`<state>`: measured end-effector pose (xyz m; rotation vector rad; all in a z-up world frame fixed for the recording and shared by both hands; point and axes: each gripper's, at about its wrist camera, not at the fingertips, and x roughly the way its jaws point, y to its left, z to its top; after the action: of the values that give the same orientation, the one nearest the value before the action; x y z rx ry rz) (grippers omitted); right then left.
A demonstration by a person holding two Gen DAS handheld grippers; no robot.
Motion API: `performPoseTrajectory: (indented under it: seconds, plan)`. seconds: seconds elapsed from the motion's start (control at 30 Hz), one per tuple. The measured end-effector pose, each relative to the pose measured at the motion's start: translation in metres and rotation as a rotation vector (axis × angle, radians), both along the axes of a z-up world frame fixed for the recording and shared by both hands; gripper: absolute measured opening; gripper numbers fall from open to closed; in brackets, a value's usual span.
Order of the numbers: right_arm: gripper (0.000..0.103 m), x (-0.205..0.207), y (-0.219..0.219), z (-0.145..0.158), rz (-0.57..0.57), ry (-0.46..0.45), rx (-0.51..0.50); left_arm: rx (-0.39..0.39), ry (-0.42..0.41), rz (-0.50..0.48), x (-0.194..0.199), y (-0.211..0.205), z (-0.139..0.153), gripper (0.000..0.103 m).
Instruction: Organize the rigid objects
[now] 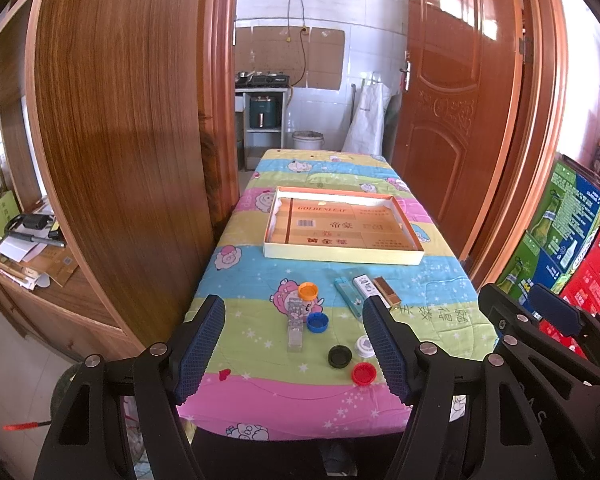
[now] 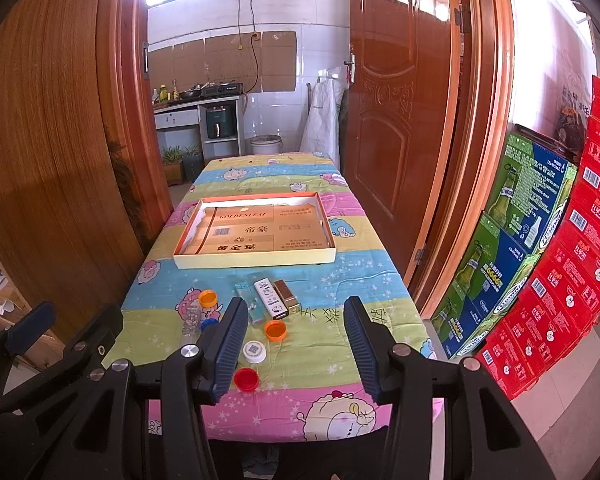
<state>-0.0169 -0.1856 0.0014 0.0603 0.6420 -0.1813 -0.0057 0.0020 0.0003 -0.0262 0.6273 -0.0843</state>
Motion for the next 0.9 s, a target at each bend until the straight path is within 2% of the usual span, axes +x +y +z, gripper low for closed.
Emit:
performPoseTrajectory:
  seconds: [0.53, 0.9]
  plan:
    - [0.049, 0.001, 0.002, -0.003, 0.002, 0.003, 0.006, -0.003, 0.011, -0.002, 0.001, 0.002, -0.001, 0.073]
    - [0.050, 0.003, -0.005, -0.017, 0.044, -0.022, 0.022, -0.008, 0.031, 0.005, 0.013, 0.005, -0.017, 0.073]
